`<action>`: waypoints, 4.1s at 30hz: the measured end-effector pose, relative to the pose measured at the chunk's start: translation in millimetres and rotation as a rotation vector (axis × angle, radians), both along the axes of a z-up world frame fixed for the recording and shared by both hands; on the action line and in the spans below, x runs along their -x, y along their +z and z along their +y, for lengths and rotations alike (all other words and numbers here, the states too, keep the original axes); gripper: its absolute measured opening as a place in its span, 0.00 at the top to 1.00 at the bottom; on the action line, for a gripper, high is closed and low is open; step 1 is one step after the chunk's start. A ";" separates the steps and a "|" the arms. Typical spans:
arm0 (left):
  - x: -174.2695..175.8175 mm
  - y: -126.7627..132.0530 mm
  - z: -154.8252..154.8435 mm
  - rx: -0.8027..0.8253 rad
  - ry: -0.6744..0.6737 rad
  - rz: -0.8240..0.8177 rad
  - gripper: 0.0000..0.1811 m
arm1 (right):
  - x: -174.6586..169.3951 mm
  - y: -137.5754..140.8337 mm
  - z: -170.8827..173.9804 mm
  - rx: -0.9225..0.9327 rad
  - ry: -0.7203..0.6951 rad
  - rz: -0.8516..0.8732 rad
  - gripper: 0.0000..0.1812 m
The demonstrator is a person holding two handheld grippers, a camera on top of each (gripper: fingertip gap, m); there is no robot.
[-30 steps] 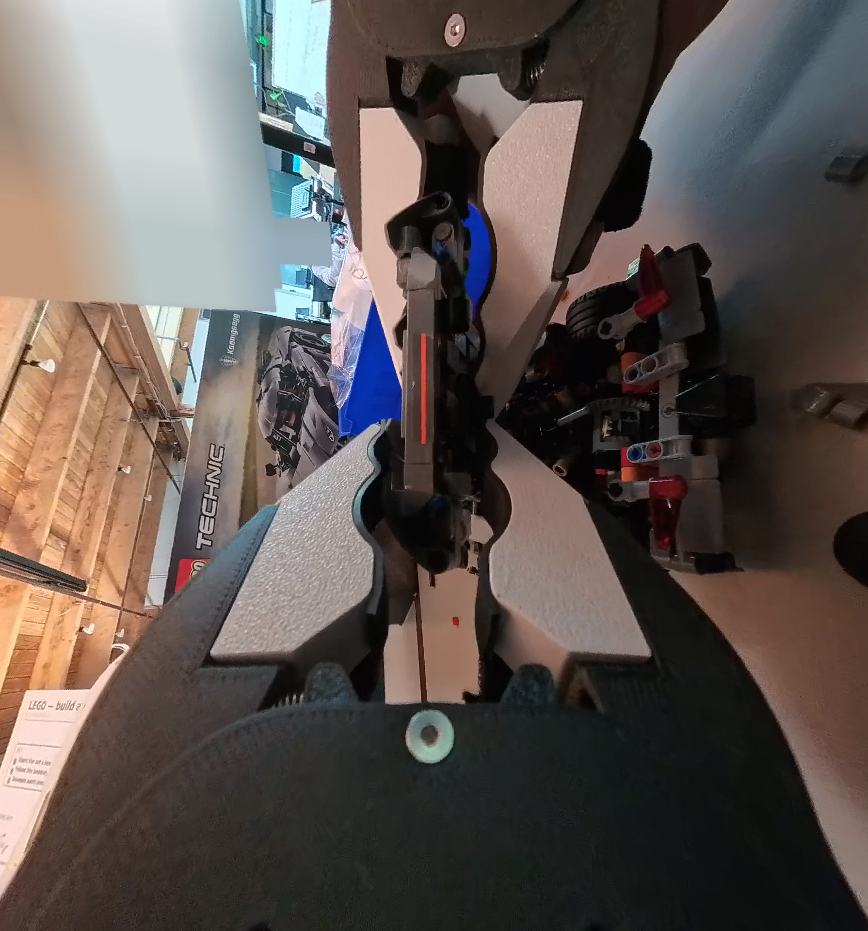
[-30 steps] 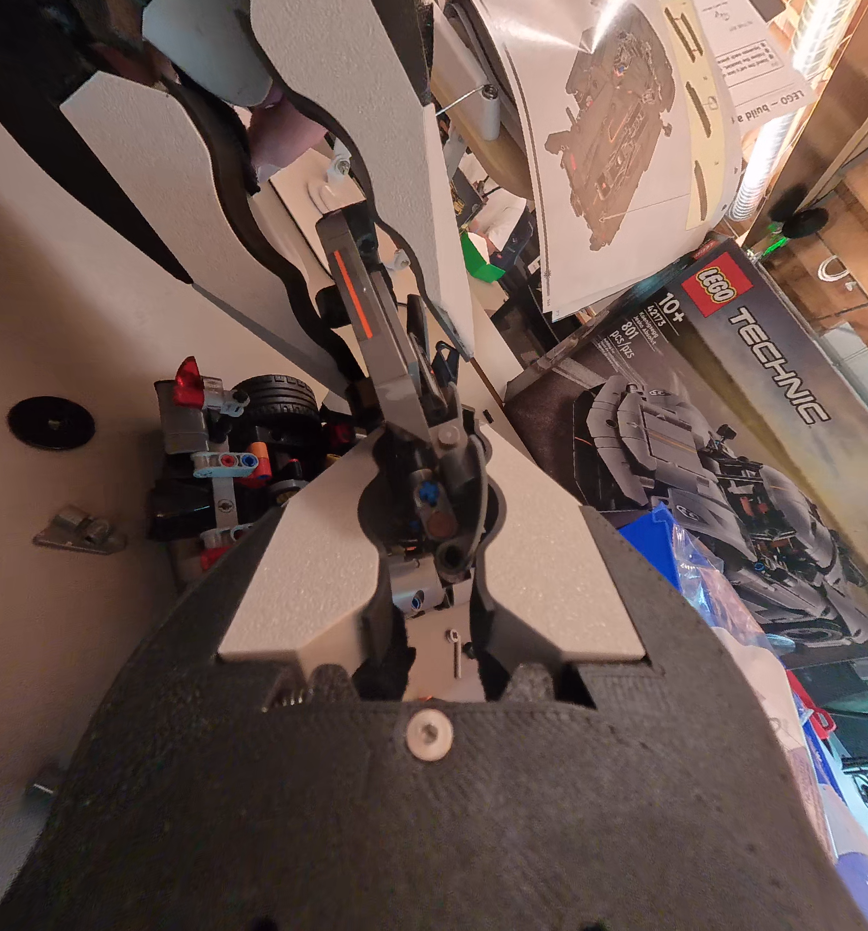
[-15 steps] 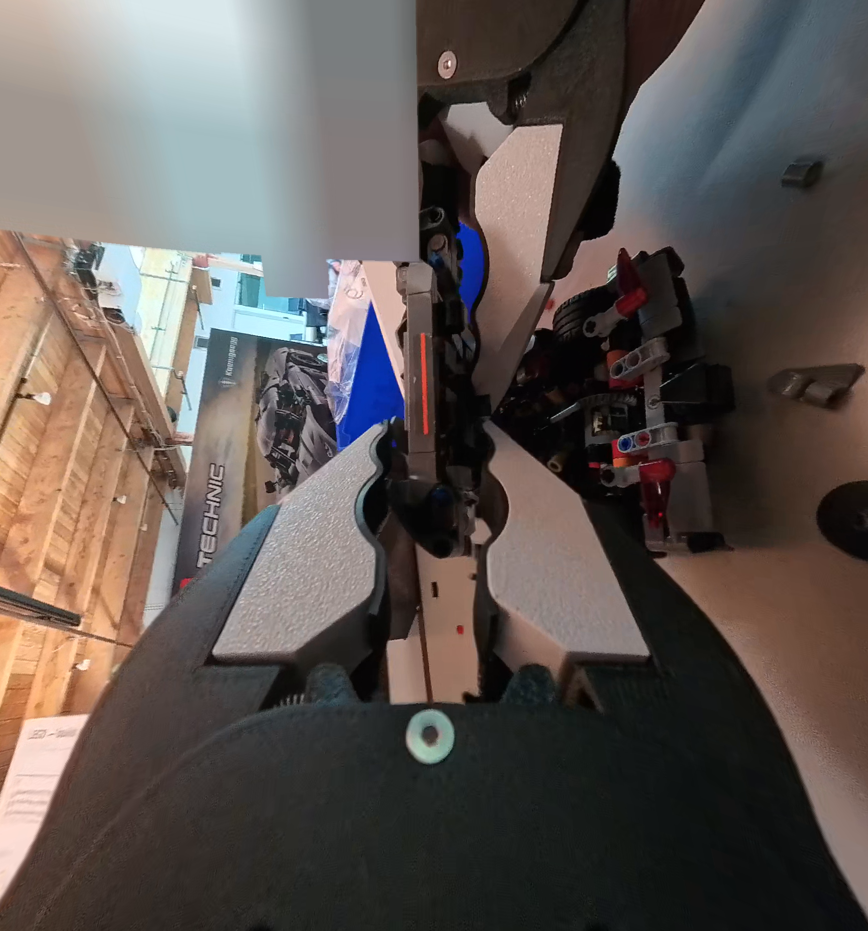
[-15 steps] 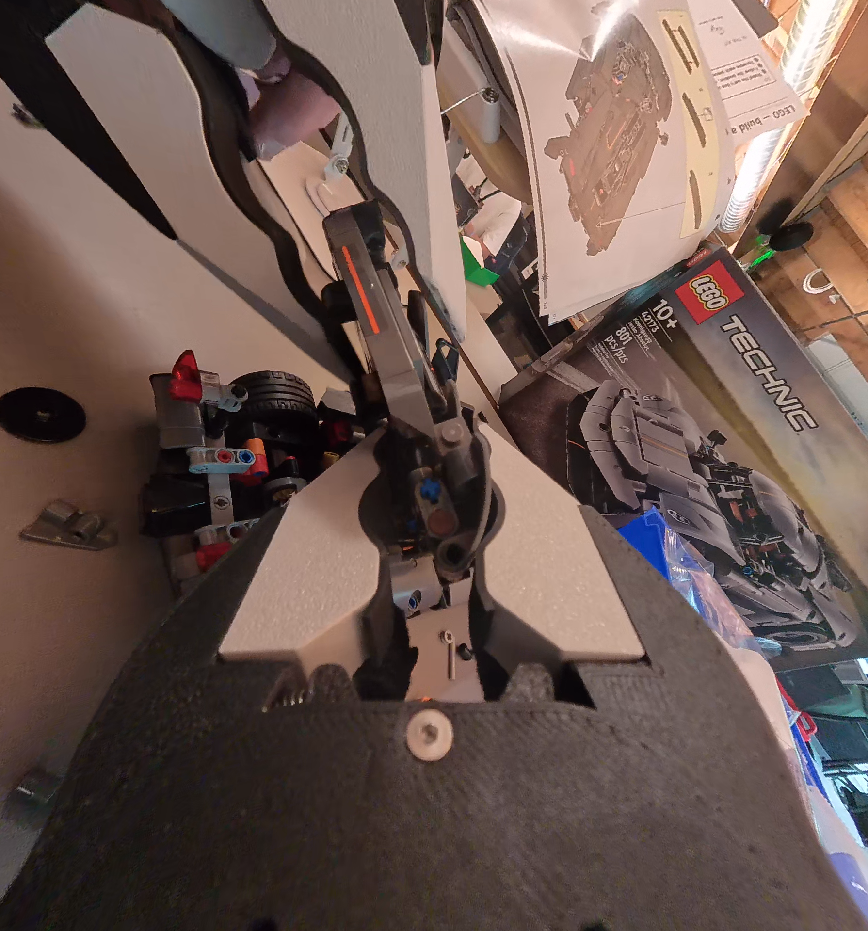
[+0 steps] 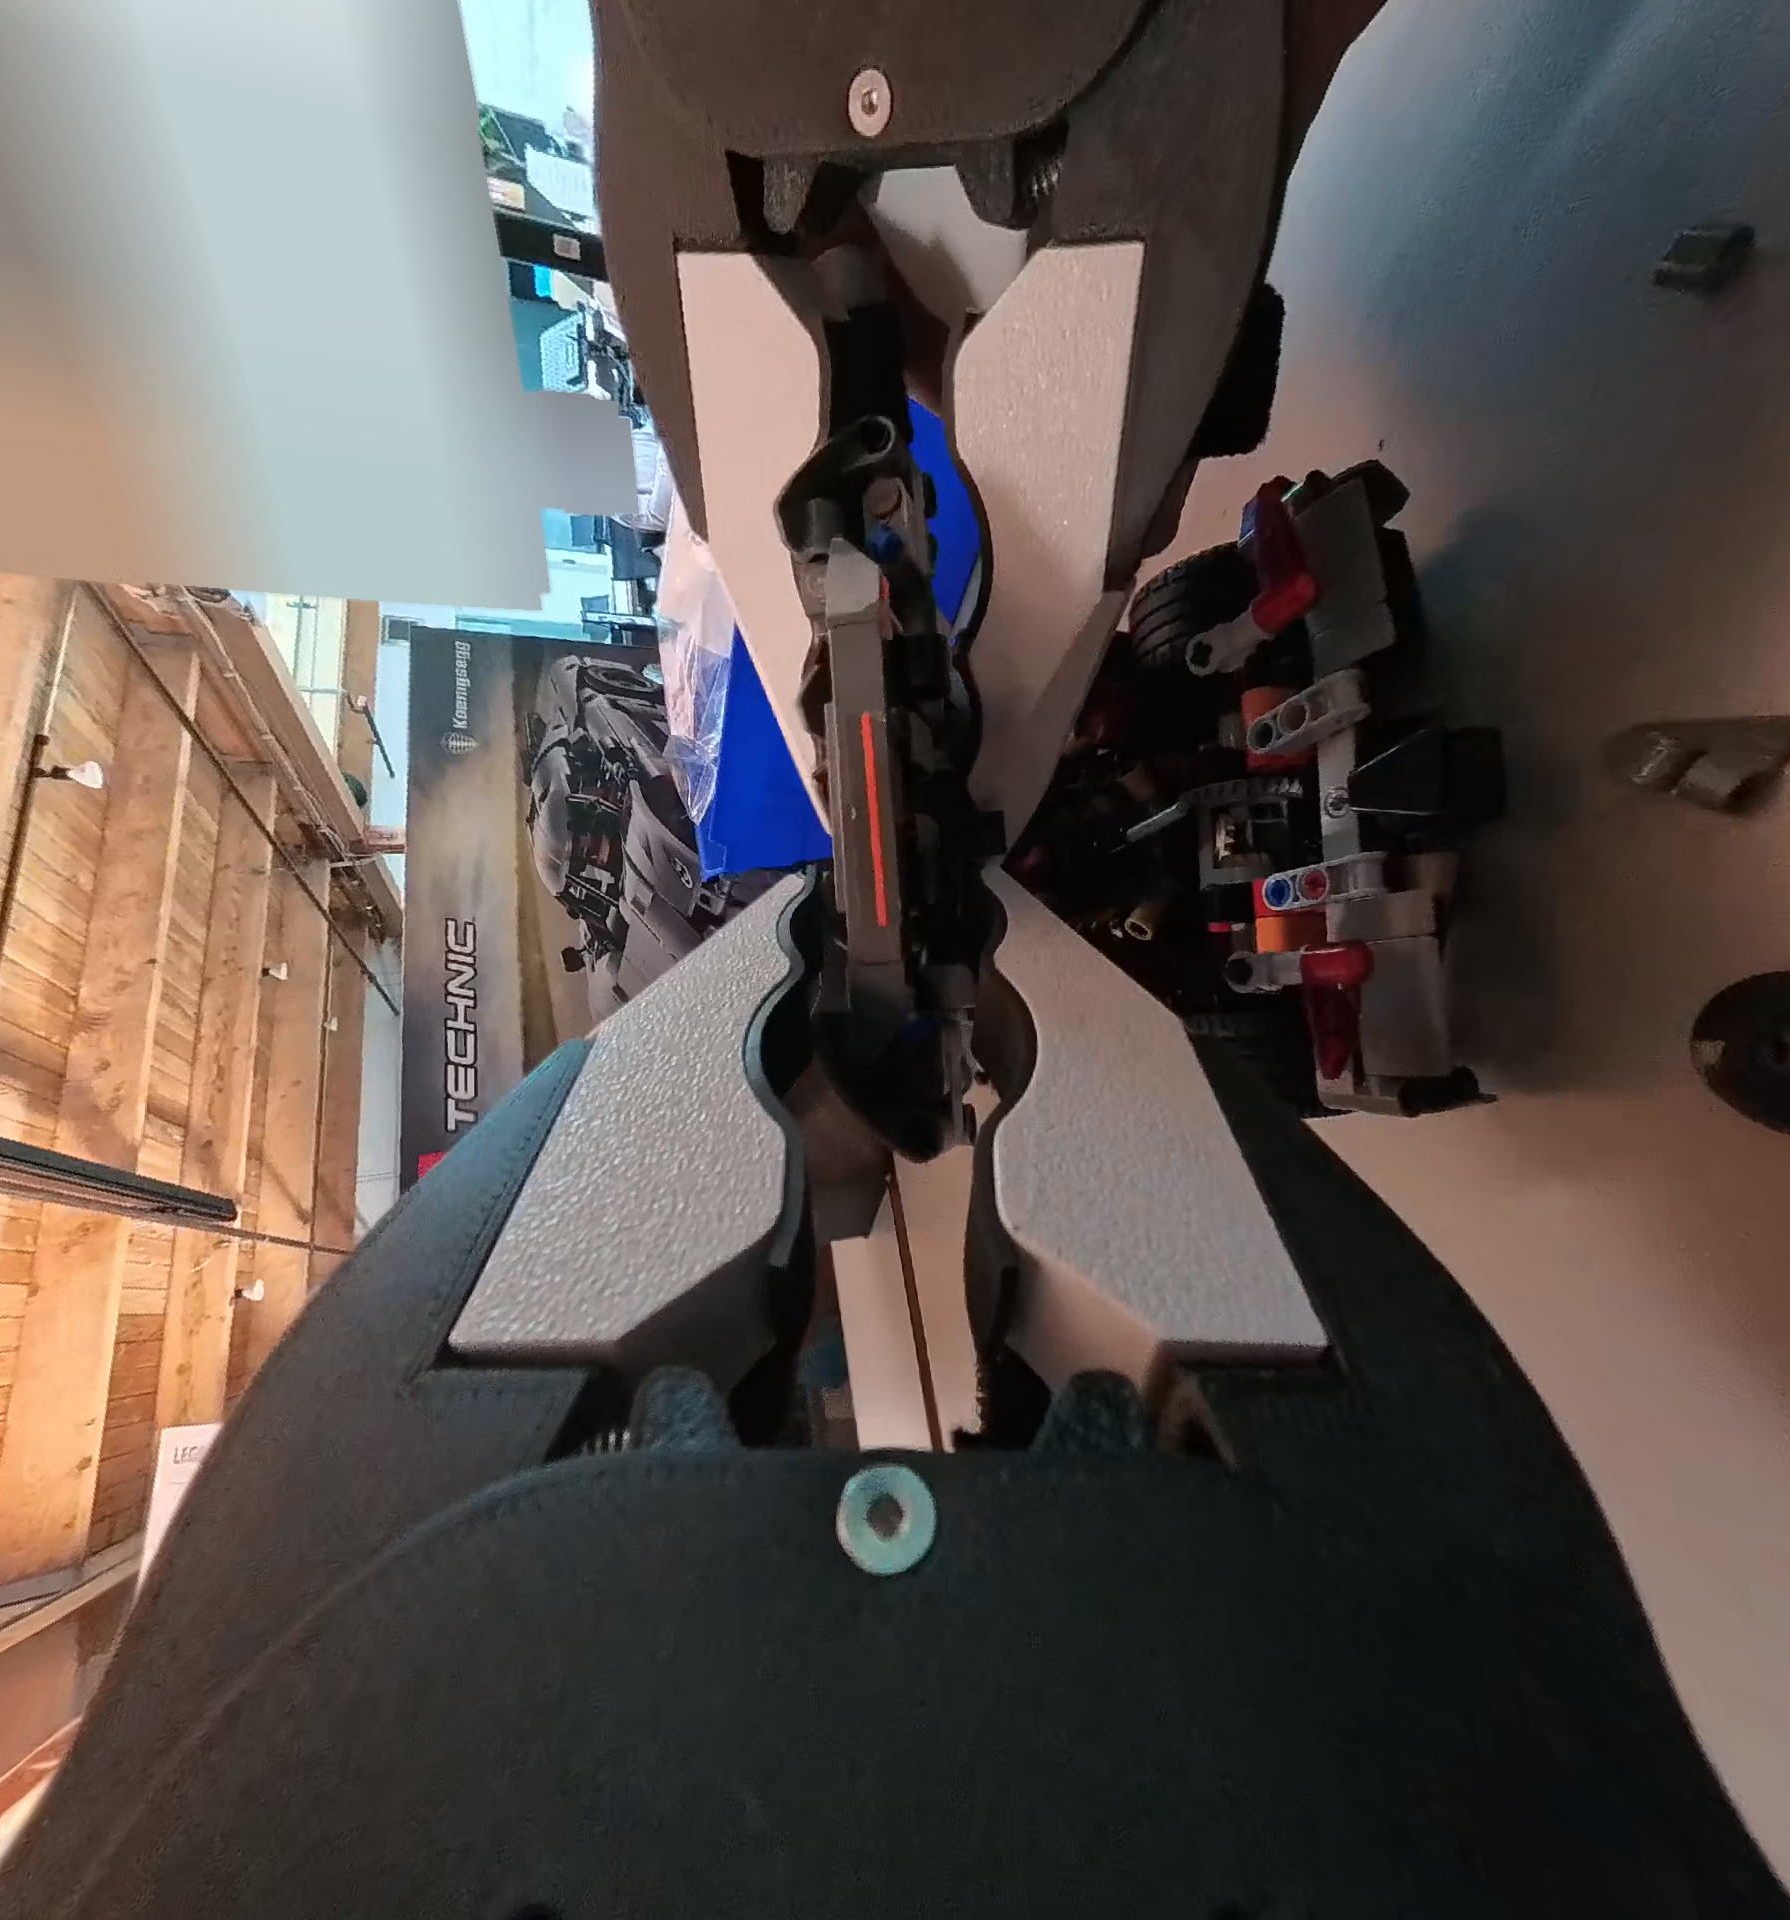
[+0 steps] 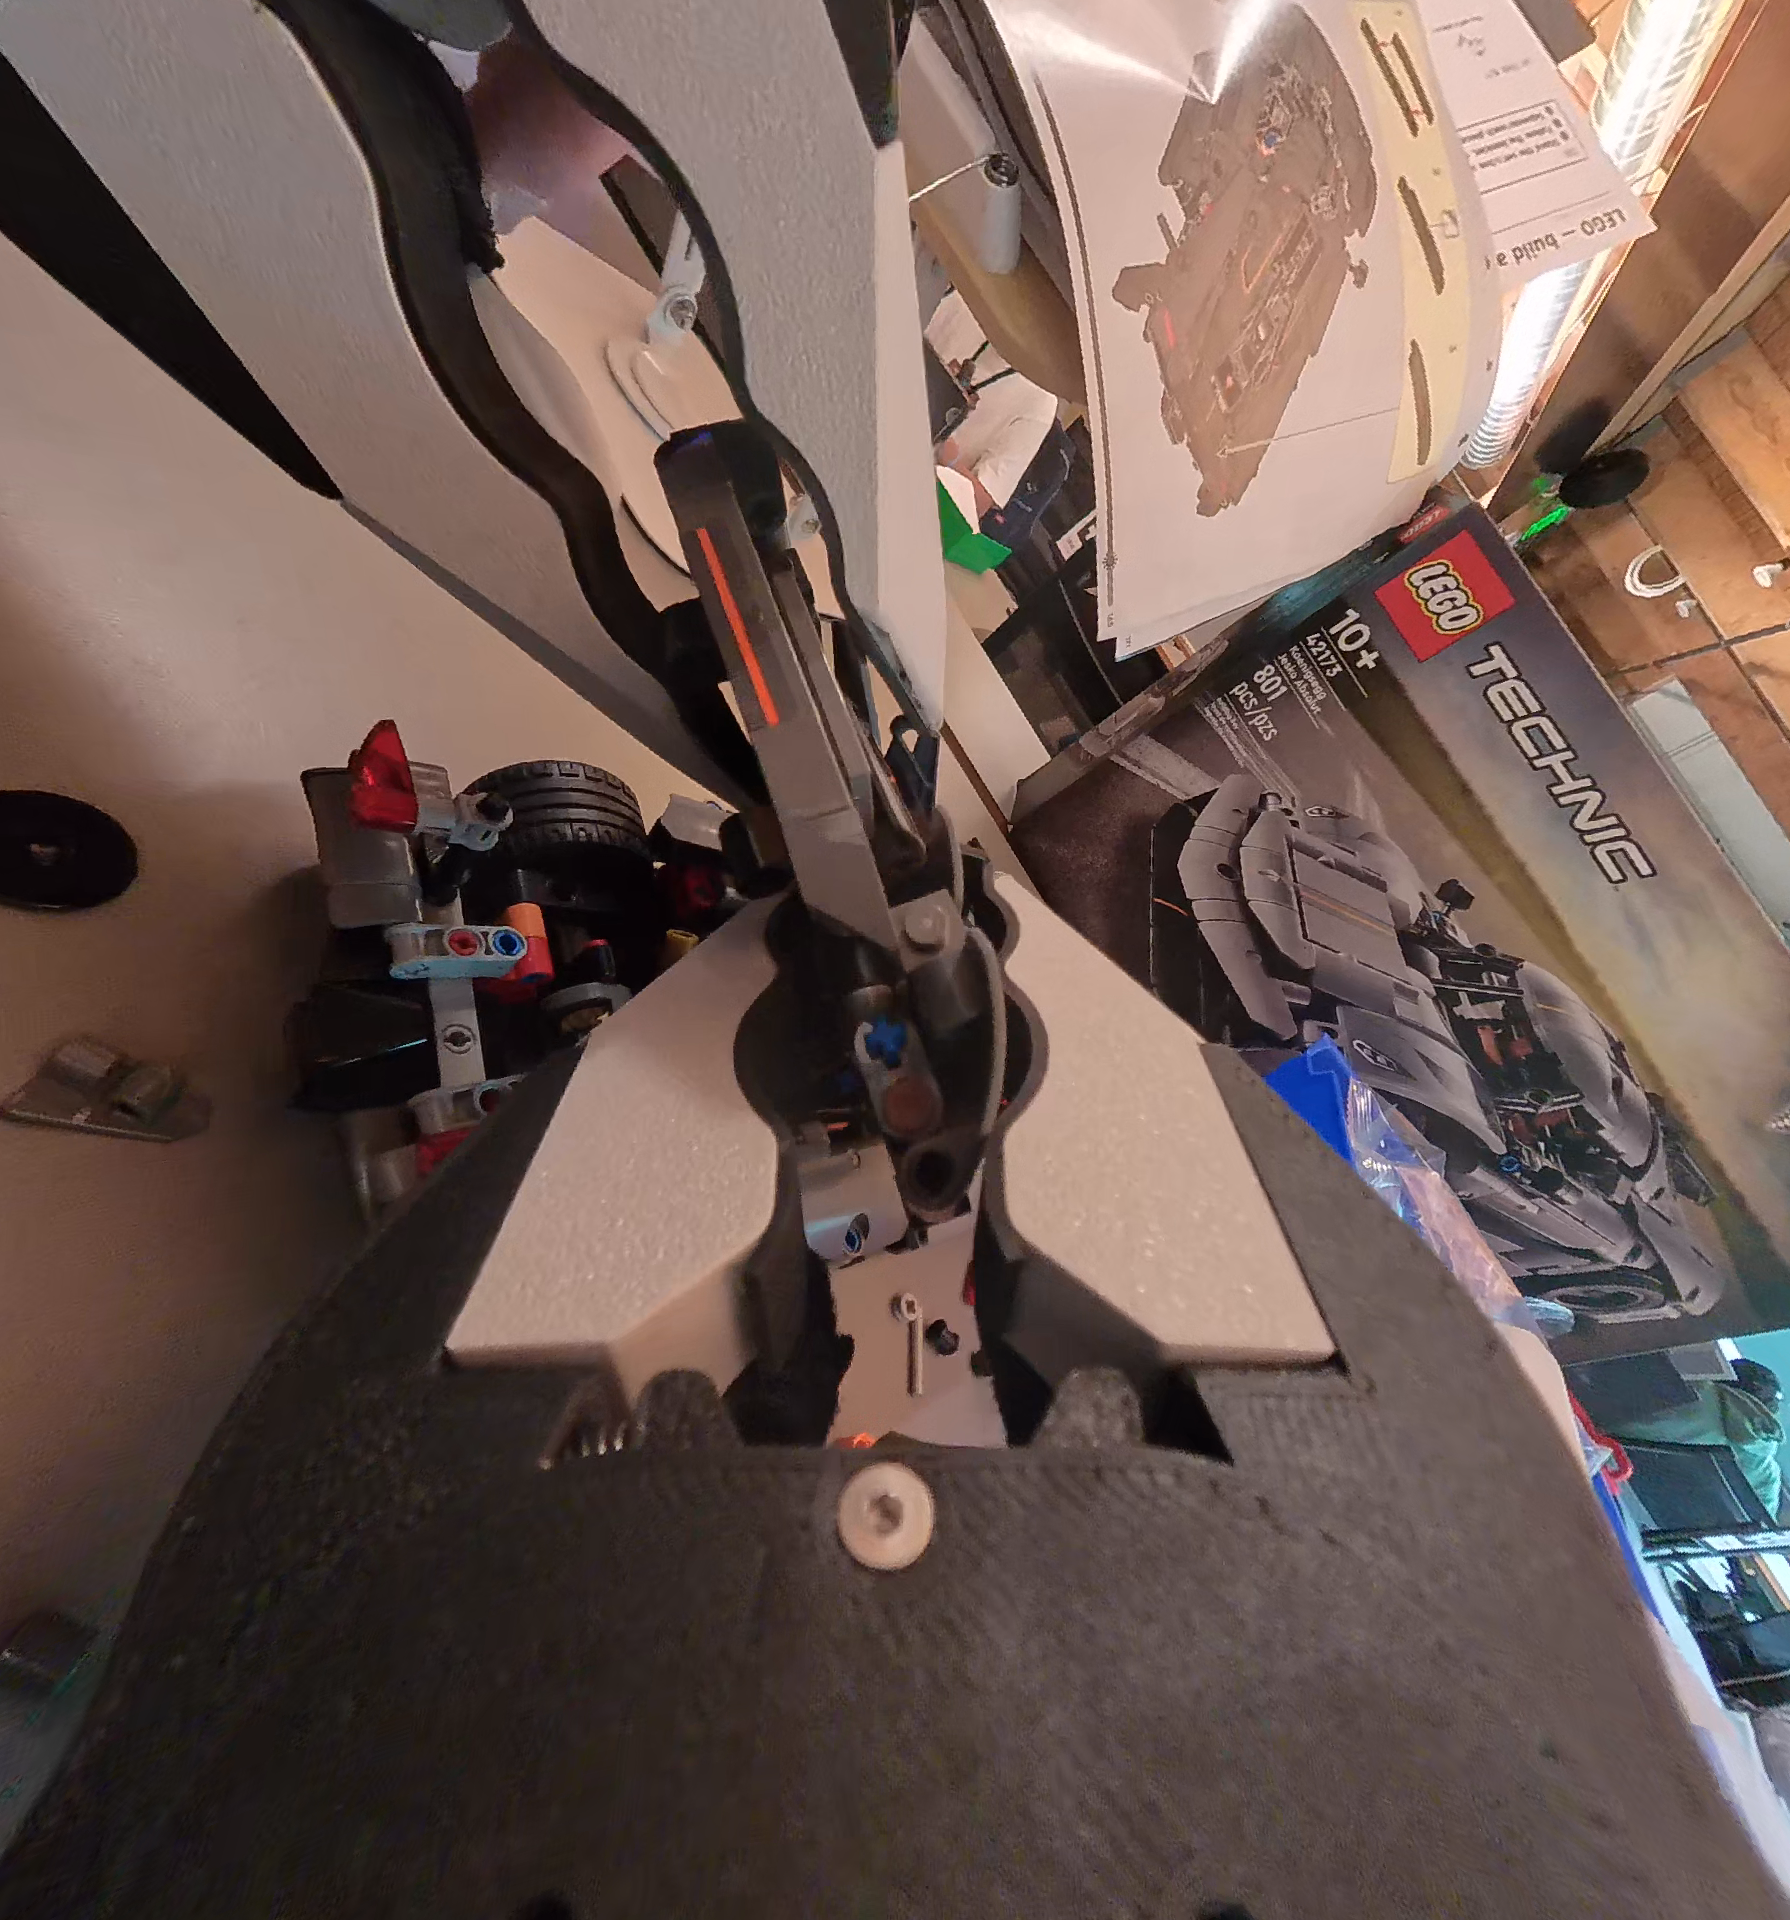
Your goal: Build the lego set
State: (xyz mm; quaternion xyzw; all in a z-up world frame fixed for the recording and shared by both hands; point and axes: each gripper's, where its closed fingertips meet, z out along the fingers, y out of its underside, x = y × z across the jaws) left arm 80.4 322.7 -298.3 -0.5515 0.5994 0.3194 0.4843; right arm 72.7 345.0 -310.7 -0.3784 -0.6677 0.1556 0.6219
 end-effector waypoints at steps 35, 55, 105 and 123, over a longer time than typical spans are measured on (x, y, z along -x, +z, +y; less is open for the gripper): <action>0.7 4.6 -4.2 -0.029 -0.087 -0.093 0.86 | 2.0 -0.4 1.8 -0.040 0.011 -0.016 0.86; 0.1 2.1 -4.2 -0.089 -0.063 0.008 0.90 | 0.5 1.7 -2.3 -0.037 0.026 -0.017 0.85; 3.4 -10.9 20.4 0.015 -0.001 -0.094 0.85 | -1.5 -0.7 1.6 -0.002 0.048 -0.026 0.85; 4.9 -9.3 23.9 0.043 -0.029 -0.192 0.84 | -3.7 3.3 1.6 0.058 0.063 -0.012 0.85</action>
